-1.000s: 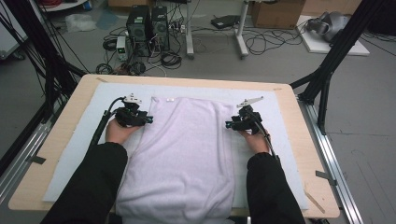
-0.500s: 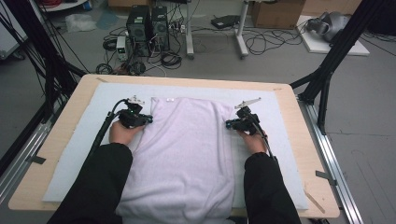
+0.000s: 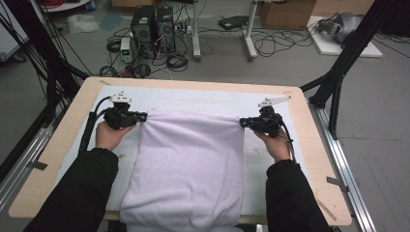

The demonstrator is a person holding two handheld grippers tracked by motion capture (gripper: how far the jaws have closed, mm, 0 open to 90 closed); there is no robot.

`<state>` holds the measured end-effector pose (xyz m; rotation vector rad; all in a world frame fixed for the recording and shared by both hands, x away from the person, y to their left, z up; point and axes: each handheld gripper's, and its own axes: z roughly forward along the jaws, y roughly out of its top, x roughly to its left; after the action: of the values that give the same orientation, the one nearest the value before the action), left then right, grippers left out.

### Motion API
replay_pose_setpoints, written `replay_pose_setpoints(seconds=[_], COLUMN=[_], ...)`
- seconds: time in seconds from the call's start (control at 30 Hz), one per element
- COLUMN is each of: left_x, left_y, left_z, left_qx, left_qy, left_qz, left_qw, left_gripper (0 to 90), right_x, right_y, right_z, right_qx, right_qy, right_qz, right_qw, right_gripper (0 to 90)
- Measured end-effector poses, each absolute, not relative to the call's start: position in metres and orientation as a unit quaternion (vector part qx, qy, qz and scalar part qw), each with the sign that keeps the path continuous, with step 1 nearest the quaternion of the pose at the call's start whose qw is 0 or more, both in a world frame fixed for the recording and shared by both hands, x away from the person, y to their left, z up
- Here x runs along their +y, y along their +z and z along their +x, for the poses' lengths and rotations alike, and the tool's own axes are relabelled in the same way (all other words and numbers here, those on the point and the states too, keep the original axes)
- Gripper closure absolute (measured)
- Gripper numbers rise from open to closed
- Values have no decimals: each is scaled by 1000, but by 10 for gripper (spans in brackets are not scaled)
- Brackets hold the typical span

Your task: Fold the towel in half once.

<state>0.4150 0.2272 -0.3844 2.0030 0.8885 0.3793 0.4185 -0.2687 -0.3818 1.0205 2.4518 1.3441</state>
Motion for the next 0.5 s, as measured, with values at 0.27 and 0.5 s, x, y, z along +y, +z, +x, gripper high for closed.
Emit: replay_pose_setpoints(seconds=[0.27,0.5], left_x=[240,243], left_y=[-392,-413], left_z=[350,316], left_qx=[315,302], left_qy=[145,118], left_qz=[820,838], left_qw=[456,439], left_gripper=[867,799], right_x=[-274,-274], right_y=[-373,-402], right_z=[361,324], right_qx=[833,853], right_qy=[460,439], right_qz=[298,281], right_qw=[66,19], right_gripper=[866,794])
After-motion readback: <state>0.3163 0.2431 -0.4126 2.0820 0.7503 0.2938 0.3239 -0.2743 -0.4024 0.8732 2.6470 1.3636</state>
